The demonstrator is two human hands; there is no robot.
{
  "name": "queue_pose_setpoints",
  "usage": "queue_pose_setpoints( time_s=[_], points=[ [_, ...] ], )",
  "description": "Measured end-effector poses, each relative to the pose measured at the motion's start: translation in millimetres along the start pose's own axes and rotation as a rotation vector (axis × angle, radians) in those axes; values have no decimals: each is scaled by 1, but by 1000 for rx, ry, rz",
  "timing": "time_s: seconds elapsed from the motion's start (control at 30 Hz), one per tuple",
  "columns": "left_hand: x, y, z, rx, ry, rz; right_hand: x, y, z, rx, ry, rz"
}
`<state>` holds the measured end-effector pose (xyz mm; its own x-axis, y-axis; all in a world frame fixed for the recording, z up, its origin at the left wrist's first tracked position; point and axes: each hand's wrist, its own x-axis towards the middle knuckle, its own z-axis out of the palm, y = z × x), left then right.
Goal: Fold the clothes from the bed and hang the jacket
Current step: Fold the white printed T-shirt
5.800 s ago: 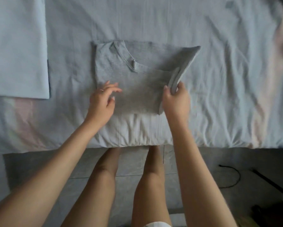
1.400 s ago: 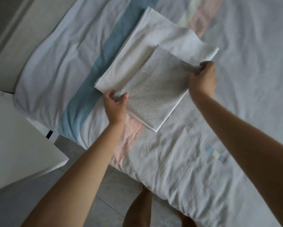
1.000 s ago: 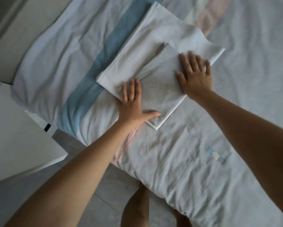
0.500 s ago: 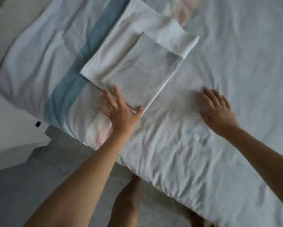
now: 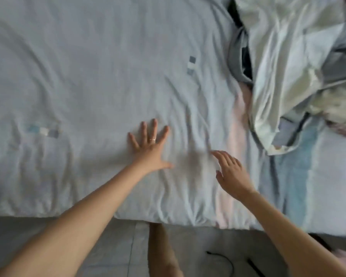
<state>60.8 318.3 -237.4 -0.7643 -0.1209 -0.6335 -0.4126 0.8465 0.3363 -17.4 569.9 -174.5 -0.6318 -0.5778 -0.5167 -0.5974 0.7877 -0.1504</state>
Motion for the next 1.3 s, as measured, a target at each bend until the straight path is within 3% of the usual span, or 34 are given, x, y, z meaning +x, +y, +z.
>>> queue_pose_setpoints(
  time_s=[0.13, 0.23, 0.37, 0.47, 0.57, 0.7, 0.77, 0.87, 0.9, 0.93, 1.03, 1.13, 1.23, 1.3],
  points=[
    [39, 89, -7, 27, -100, 19, -36, 95, -22, 70, 1, 210],
    [57, 126, 0, 60, -100, -26, -27, 155, -30, 284, 51, 373],
    [63, 126, 10, 83, -109, -79, 24, 170, -29, 504, 156, 485],
    [72, 132, 12, 97, -102, -105, 58, 161, -25, 450, 230, 586],
    [71, 133, 11, 120, -131, -108, 65, 135, -25, 361, 196, 548],
    [64, 137, -5, 28, -163, -156, 37, 85, -47, 348, 150, 261],
    [54, 146, -20, -202, -106, -165, 19, 65, -68, 400, 155, 155],
    [-2, 159, -68, -1128, -149, -123, -13, 23, -105, 415, 57, -63],
    [-26, 161, -83, -1370, -202, -102, -25, 3, -115, 422, 36, -141],
    [-52, 160, -93, -1430, -189, -62, -37, -20, -124, 442, 24, -210],
    [-113, 150, -116, -1208, 148, -65, -73, -82, -138, 559, 14, -257],
    [-170, 122, -148, -1008, 303, -147, -116, -130, -149, 861, -56, -40],
    [-209, 95, -182, -926, 383, 42, -148, -151, -157, 1109, 143, 298],
    [-229, 84, -211, -891, 402, 126, -154, -157, -172, 1113, 272, 373]
  ],
)
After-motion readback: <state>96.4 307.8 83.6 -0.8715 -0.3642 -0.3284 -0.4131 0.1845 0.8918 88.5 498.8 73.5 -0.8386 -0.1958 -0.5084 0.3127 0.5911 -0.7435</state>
